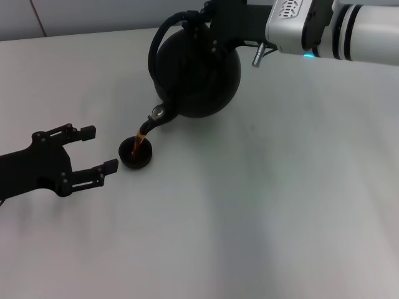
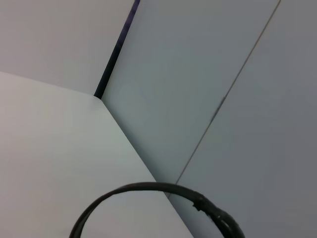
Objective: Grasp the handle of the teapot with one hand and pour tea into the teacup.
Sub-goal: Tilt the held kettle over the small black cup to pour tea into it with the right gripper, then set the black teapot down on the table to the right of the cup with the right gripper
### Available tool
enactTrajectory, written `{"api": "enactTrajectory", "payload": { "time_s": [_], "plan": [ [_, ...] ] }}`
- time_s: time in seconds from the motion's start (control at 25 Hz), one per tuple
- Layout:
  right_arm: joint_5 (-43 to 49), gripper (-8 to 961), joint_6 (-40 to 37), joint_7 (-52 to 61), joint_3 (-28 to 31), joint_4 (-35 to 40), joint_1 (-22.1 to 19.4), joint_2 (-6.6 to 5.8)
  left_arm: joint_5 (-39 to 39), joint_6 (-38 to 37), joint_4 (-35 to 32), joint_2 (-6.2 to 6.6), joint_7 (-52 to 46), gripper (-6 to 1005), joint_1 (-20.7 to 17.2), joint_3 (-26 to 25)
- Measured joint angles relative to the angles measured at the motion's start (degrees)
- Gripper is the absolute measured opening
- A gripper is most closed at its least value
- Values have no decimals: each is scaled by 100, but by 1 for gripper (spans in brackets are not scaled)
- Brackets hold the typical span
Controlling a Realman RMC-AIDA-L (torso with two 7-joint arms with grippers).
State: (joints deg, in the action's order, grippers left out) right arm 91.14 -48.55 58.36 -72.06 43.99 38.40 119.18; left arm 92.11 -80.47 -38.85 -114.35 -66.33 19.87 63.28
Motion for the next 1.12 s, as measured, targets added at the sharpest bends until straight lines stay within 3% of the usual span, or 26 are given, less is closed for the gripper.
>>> {"api": "enactTrajectory", "payload": {
  "time_s": [0.44,1.12],
  "plan": [
    [-86,104,68,0,-1,33,-26,14,-8,-29,0,-8,-25,811,-21,-66],
    [-2087,104,117,58,52,-585,-751,17,-19,-53,-115,-44,-24,811,-102,-97]
  ]
}}
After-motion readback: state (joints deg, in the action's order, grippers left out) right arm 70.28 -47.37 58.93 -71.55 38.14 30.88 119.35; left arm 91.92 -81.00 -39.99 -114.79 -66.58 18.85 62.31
